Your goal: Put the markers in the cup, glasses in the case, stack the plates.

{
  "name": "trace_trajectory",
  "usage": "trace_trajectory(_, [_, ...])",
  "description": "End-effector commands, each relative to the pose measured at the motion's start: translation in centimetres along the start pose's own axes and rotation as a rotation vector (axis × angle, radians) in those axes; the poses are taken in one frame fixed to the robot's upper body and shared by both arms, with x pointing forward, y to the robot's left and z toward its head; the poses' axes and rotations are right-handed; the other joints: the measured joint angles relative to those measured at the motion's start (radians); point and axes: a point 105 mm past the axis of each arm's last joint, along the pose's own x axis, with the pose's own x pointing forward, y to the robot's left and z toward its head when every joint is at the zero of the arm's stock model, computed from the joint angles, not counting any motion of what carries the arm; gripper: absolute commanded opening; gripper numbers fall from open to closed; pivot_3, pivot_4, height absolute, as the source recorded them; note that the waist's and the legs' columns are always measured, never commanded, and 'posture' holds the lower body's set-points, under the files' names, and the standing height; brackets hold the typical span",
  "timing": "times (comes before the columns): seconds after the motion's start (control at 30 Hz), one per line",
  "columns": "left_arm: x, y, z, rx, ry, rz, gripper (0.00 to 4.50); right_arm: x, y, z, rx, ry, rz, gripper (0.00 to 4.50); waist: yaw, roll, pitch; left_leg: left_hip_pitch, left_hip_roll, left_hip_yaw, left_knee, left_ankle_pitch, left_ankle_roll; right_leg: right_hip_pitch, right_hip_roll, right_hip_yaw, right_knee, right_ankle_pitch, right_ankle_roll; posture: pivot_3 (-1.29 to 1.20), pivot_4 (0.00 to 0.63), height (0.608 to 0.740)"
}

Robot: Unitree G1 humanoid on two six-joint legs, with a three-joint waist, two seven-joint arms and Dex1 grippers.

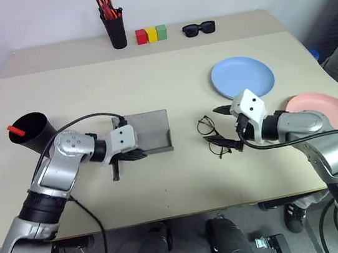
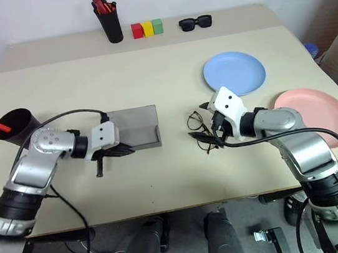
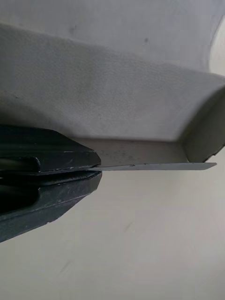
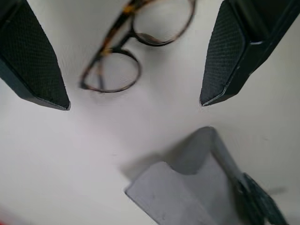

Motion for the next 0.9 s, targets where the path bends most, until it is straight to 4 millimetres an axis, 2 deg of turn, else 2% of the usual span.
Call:
trace_trajectory(0.03, [-0.5,-0.5,1.2,-0.023,-0.061,0.005,0.28,0.0,-0.5,-0.2,0.033,0.031,-0.012,4.50,0.001,0.000,0.000,0.000,0.000,0.000,0.000,0.000,0.000,0.000,0.000,0.000,0.000,0.000,0.000,0.00,0.150,0.740])
trace_trajectory(0.1, [-0.6,-0.5,1.7,-0.008,-0.096,0.053,0.90,-0.1,-0.9,-1.0,0.074,0.064,-0.027,4.50,-0.003,0.000,0.000,0.000,0.000,0.000,0.000,0.000,0.000,0.000,0.000,0.000,0.000,0.000,0.000,0.00,0.150,0.740])
trace_trajectory(0.2, [-0.9,-0.1,2.4,-0.002,-0.156,0.133,2.34,-0.2,-1.2,-1.4,0.123,0.077,-0.039,4.50,-0.004,0.000,0.000,0.000,0.000,0.000,0.000,0.000,0.000,-0.001,0.000,0.000,0.000,0.001,0.001,0.00,0.150,0.740])
trace_trajectory(0.33, [-2.0,0.0,3.8,0.013,-0.260,0.247,2.34,-0.4,-1.3,-1.8,0.209,0.082,-0.045,4.50,-0.005,0.000,0.000,0.000,0.001,0.001,0.000,0.000,0.000,-0.001,0.000,0.000,0.000,0.002,0.003,0.00,0.150,0.740])
trace_trajectory(0.43, [-2.3,-1.4,4.3,0.042,-0.289,0.259,2.34,-0.3,-1.4,-1.9,0.280,0.072,-0.053,4.50,-0.006,0.000,0.000,0.000,0.001,0.001,0.000,0.000,0.000,-0.001,0.000,0.000,0.000,0.002,0.003,0.00,0.150,0.740])
trace_trajectory(0.5, [-2.3,-3.0,4.3,0.062,-0.300,0.238,2.34,-0.2,-1.5,-2.1,0.323,0.069,-0.053,4.50,-0.005,0.000,0.000,0.000,0.001,0.002,0.000,0.000,0.000,-0.001,0.000,0.000,0.000,0.002,0.001,0.00,0.150,0.740])
trace_trajectory(0.77, [-2.3,-6.4,3.3,-0.013,-0.316,0.227,2.34,0.8,-1.8,-3.2,0.436,0.095,-0.029,4.50,-0.003,0.001,-0.001,0.000,0.002,0.003,0.000,0.000,0.000,-0.001,0.000,0.001,-0.001,0.001,-0.003,0.00,0.150,0.740])
trace_trajectory(0.87, [-2.3,-7.5,2.0,-0.037,-0.280,0.245,2.34,1.0,-2.1,-3.1,0.478,0.082,-0.022,4.50,-0.004,0.001,-0.001,0.000,0.003,0.003,0.000,0.000,0.000,-0.001,0.001,0.001,-0.001,0.001,-0.003,0.00,0.150,0.740])
trace_trajectory(0.9, [-2.3,-7.7,1.9,-0.041,-0.276,0.254,2.38,1.0,-2.1,-3.1,0.483,0.082,-0.019,4.26,-0.004,0.001,-0.001,0.000,0.003,0.004,0.000,0.000,0.000,-0.001,0.001,0.001,-0.001,0.001,-0.003,0.00,0.150,0.740])
